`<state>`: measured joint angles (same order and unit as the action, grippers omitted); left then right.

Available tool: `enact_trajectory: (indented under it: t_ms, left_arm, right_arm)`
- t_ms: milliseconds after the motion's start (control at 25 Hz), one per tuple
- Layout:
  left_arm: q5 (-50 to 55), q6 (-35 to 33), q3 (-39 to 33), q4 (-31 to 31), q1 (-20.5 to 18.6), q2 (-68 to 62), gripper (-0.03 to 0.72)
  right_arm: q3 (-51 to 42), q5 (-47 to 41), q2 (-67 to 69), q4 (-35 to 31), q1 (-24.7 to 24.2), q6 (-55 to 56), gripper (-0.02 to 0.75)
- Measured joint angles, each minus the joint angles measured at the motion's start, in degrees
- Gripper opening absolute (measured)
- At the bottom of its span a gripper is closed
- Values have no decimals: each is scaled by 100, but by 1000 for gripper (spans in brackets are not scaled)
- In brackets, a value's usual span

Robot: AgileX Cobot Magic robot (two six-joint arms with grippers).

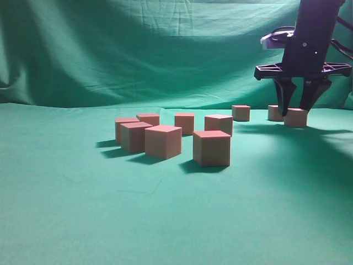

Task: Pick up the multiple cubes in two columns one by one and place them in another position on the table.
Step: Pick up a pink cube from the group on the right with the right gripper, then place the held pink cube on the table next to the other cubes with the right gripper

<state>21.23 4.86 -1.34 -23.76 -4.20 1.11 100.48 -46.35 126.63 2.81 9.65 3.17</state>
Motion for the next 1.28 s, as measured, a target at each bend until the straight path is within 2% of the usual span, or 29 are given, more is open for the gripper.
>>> enact_trajectory:
  t_ms: [40, 280, 440, 560, 720, 880, 1040, 1280]
  left_arm:
    - [0, 0, 0, 0, 0, 0, 0]
    - [0, 0, 0, 0, 0, 0, 0]
    - [0, 0, 0, 0, 0, 0, 0]
    - [0, 0, 0, 0, 0, 0, 0]
    - [0, 0, 0, 0, 0, 0, 0]
    - [0, 0, 0, 0, 0, 0, 0]
    - [0, 0, 0, 0, 0, 0, 0]
    - [0, 0, 0, 0, 0, 0, 0]
  right_arm:
    - [4, -13, 12, 0, 0, 0, 270]
    - [189, -296, 35, -2, 0, 0, 282]
    - [727, -778, -17, -85, 10, -10, 282]
    - [1068, -1260, -399, -113, 76, -10, 282]
    - [1049, -1802, -1316, -222, 288, 32, 282]
    - [505, -2012, -2221, -245, 620, 112, 282]
    - [-518, -1806, -3106, -245, 1044, 191, 282]
    - [-2190, -1197, -4253, -245, 2224, -160, 282]
